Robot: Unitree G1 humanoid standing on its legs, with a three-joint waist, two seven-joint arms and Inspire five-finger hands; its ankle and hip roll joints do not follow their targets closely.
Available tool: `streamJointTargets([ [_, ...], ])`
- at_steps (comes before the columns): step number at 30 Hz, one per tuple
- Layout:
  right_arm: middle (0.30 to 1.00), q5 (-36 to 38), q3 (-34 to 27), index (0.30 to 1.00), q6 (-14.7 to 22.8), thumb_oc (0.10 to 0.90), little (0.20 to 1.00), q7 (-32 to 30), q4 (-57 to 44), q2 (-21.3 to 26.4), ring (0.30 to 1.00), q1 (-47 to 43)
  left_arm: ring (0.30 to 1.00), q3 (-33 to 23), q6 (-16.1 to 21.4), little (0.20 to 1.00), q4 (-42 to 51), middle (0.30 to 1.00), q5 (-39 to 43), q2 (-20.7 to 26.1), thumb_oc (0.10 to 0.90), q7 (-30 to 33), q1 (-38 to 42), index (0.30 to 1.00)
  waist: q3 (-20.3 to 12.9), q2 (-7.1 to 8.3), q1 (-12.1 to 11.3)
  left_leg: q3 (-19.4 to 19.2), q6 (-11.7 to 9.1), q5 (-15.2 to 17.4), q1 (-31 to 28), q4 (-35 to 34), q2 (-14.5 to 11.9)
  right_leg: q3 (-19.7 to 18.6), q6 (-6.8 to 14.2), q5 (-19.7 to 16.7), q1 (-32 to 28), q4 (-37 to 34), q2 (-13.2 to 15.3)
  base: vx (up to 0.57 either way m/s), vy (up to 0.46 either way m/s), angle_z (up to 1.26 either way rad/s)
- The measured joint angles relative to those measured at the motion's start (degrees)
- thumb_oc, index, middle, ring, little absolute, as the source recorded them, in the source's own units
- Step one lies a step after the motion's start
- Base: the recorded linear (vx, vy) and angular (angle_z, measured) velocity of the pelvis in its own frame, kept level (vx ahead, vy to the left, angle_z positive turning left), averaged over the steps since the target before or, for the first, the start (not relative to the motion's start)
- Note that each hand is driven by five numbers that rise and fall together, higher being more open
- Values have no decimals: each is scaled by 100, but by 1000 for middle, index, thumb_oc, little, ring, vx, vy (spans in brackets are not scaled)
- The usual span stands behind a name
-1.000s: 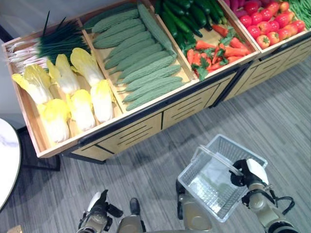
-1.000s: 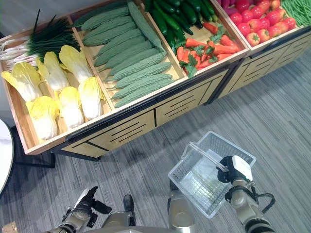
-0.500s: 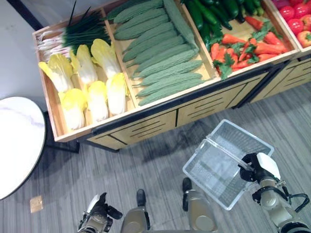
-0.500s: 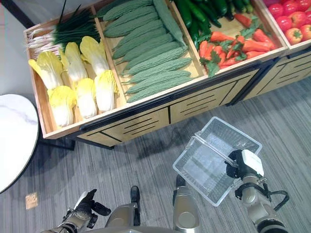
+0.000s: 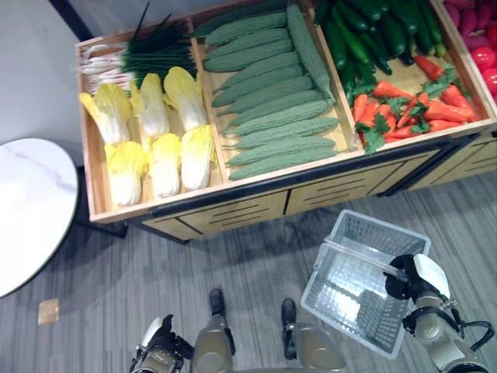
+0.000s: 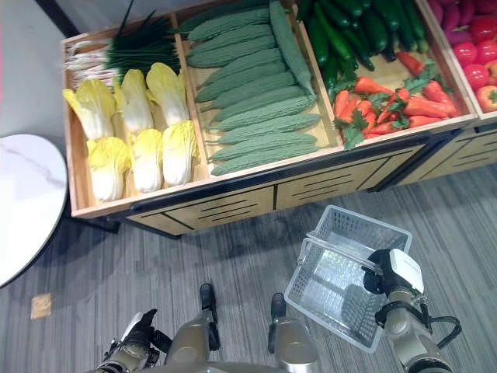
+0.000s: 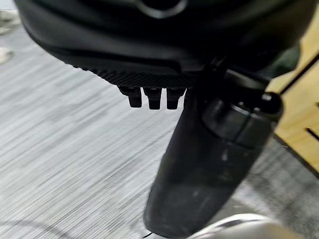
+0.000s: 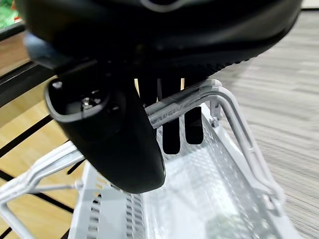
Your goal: Get the vegetables into the basket
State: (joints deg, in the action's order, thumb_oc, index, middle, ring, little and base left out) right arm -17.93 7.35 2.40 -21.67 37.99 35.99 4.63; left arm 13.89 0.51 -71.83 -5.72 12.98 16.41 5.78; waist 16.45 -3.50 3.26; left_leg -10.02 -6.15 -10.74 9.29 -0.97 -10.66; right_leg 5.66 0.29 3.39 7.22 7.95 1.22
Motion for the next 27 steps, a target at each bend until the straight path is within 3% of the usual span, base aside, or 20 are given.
streamJointTargets([
  [1, 300, -1, 23, 300, -5, 400, 300, 1, 16, -5, 300, 30, 1000, -1, 0, 1000, 2, 1000, 0, 33, 900, 5, 29, 1000, -4, 75, 29, -45, 73, 114, -40, -94, 103, -52, 115, 54, 73, 73, 89, 106, 215, -15],
  [4, 300, -8, 85, 300, 6, 400, 300, -12, 413, -429, 300, -132, 1000, -1, 10, 1000, -22, 1000, 2, 282, 900, -2, 116, 1000, -108, 598, 95, -384, 472, 409, -79, -113, 707, -302, 430, 19, 193, 112, 683, 88, 279, -22],
  [7, 300, -10, 377, 300, 16, 400, 300, -12, 552, -611, 300, -319, 1000, -14, 119, 1000, 14, 1000, 17, 481, 900, 5, 287, 1000, -116, 736, 61, -527, 681, 551, -114, -124, 994, -421, 628, -119, 234, 131, 974, 61, 258, -13],
  [11, 300, -9, 438, 300, 48, 400, 300, -32, 560, -811, 300, -488, 1000, -100, 110, 1000, 14, 1000, 30, 716, 900, 126, 346, 1000, -113, 818, -65, -622, 829, 584, -182, -230, 1135, -526, 855, -385, 254, 66, 1044, 4, 183, -10],
  [13, 300, 5, 647, 300, 48, 400, 300, -41, 806, -873, 300, -806, 1000, -77, 114, 1000, -95, 1000, 35, 632, 900, 110, 353, 1000, -90, 865, -62, -715, 973, 686, -266, -217, 1111, -345, 889, -400, 492, 615, 1060, 7, 135, -26],
  [15, 300, 8, 752, 300, 133, 400, 300, -86, 1039, -904, 300, -1025, 1000, -62, 112, 1000, -193, 1000, 86, 586, 900, 106, 421, 1000, -90, 844, -53, -632, 1015, 634, -430, -408, 1079, -410, 993, -230, 780, 1068, 1043, 17, -3, -7],
  [17, 300, 6, 811, 300, 124, 400, 300, -88, 1084, -940, 300, -1051, 1000, -51, 153, 1000, -147, 1000, 147, 635, 900, 115, 453, 1000, -102, 941, -80, -614, 1050, 614, -390, -406, 1090, -461, 988, -297, 811, 548, 1078, 27, -67, 18],
  [19, 300, 9, 830, 300, 116, 400, 300, -103, 1257, -1008, 300, -1085, 1000, -18, 145, 1000, -133, 1000, 177, 618, 900, 115, 483, 1000, -97, 935, -48, -496, 1050, 600, -386, -403, 1094, -512, 964, -424, 835, 87, 1076, 23, -136, 28],
  [22, 300, 9, 872, 300, 99, 400, 300, -105, 1730, -1155, 300, -1042, 1000, -11, 117, 1000, -150, 1000, 188, 622, 900, 113, 461, 1000, -97, 949, -68, -295, 930, 531, -469, -402, 1155, -535, 891, -812, 685, -519, 1068, 7, -130, 46],
  [23, 300, 8, 871, 300, 71, 400, 300, -106, 1867, -1188, 300, -981, 1000, -18, 117, 1000, -145, 1000, 188, 625, 900, 114, 439, 1000, -93, 968, -84, -203, 846, 534, -523, -403, 1203, -541, 906, -1126, 569, -664, 1090, -3, -186, 51],
  [27, 300, 2, 852, 300, 29, 400, 300, -101, 2202, -1208, 300, -1075, 1000, -119, 103, 1000, -98, 1000, 239, 553, 900, 123, 210, 1000, -100, 692, -163, -152, 507, 552, -523, -403, 845, -363, 675, -1268, 328, -1145, 722, 4, -170, -1],
])
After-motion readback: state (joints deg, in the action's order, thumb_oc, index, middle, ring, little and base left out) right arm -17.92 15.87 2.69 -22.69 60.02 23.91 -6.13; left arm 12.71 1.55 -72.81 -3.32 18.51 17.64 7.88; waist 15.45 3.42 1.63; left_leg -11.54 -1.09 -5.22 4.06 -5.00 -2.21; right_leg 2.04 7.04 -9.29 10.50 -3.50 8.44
